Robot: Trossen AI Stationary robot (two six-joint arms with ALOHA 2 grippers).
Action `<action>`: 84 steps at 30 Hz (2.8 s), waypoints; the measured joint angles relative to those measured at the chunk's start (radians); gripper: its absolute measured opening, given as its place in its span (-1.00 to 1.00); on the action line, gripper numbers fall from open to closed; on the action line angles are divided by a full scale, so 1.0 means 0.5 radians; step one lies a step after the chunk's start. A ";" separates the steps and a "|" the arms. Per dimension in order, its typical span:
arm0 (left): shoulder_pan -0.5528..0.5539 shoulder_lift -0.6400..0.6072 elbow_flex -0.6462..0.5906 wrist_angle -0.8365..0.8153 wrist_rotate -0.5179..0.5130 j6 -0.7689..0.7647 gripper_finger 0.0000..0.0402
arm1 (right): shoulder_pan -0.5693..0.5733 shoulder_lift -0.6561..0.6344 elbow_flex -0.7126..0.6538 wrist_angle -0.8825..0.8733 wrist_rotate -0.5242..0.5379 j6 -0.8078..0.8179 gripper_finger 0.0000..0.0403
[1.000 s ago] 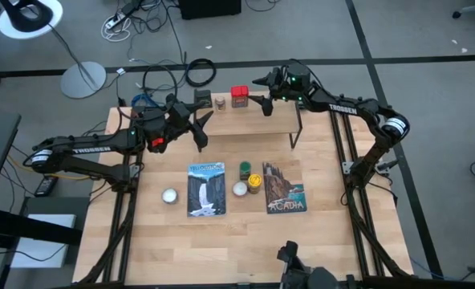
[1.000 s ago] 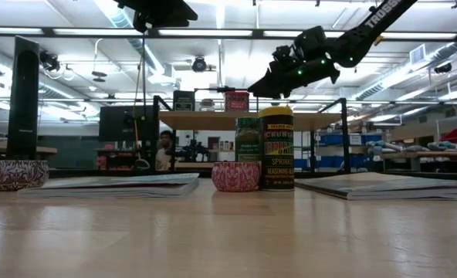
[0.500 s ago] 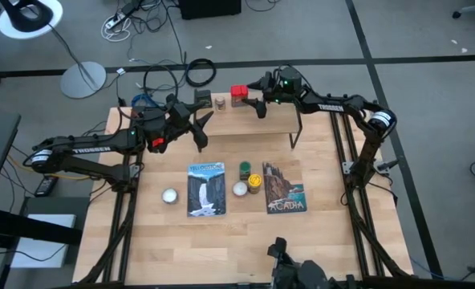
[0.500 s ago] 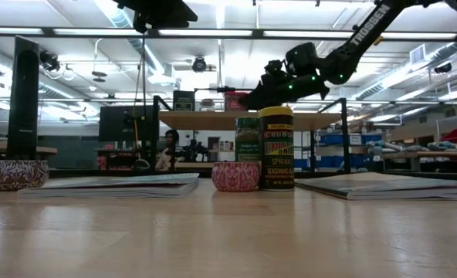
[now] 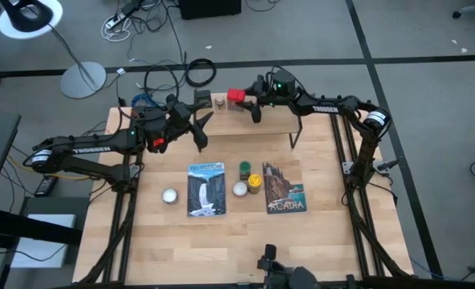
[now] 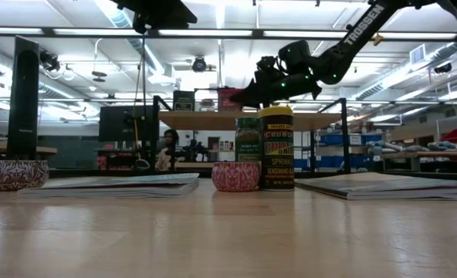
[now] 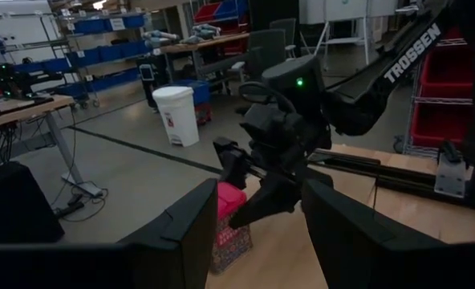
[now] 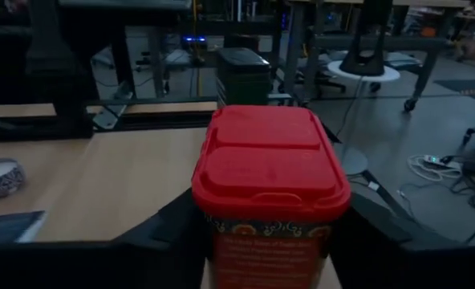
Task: Shelf spices
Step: Remove the red spice from the shelf
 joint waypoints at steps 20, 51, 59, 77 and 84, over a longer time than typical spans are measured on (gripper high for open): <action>0.000 0.001 0.000 -0.123 0.000 -0.002 -0.06 | 0.283 -0.516 -0.002 -0.323 0.145 0.020 -0.05; -0.001 0.000 -0.001 -0.084 0.038 0.049 -0.06 | 1.227 -0.364 -0.305 -0.053 0.831 0.192 -0.05; -0.001 0.000 -0.002 -0.097 0.038 0.048 -0.06 | 1.343 -0.060 -0.294 0.316 0.694 0.284 -0.05; 0.000 0.001 -0.001 -0.048 0.038 0.052 -0.06 | 1.579 0.178 -0.223 0.438 0.752 0.359 -0.05; -0.001 0.001 -0.001 -0.055 0.038 0.051 -0.06 | 1.589 0.170 -0.223 0.457 0.766 0.374 -0.05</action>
